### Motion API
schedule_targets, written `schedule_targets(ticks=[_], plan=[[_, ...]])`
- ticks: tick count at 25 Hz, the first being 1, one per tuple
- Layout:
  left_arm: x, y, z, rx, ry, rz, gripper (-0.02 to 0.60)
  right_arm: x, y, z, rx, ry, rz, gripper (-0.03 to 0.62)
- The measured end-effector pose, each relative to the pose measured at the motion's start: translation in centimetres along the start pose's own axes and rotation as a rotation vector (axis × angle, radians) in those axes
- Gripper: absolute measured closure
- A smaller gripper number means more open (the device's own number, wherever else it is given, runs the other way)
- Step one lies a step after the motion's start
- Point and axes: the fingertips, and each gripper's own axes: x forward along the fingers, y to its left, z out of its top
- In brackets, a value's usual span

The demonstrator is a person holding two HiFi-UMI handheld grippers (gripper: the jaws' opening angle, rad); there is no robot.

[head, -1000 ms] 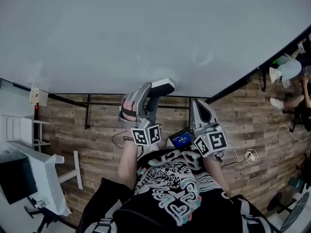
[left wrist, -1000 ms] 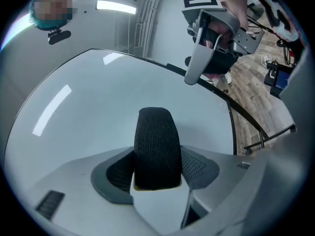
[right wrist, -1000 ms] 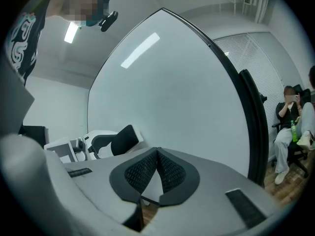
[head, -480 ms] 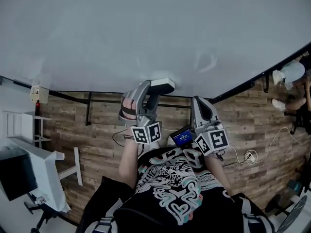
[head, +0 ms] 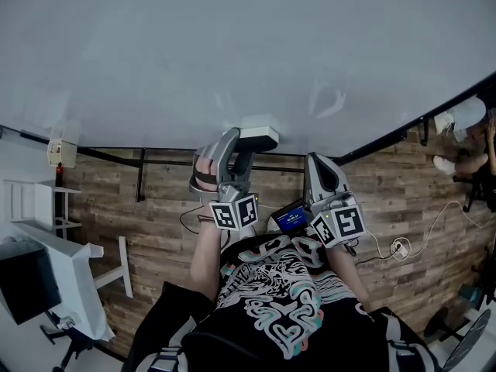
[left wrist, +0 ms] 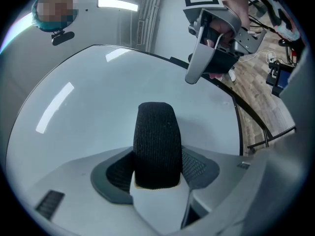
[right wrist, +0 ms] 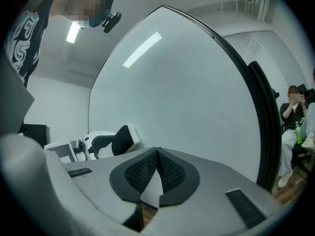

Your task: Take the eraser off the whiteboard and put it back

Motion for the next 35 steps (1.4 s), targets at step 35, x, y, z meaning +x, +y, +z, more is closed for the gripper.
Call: schedule_targets(ticks=[35], plan=[[-7.0,0.2,-1.7,-0.282,-0.046,-0.076,0.21,-5.6,4.1,0.9,-0.02,-0.026,-0.099,0.58]])
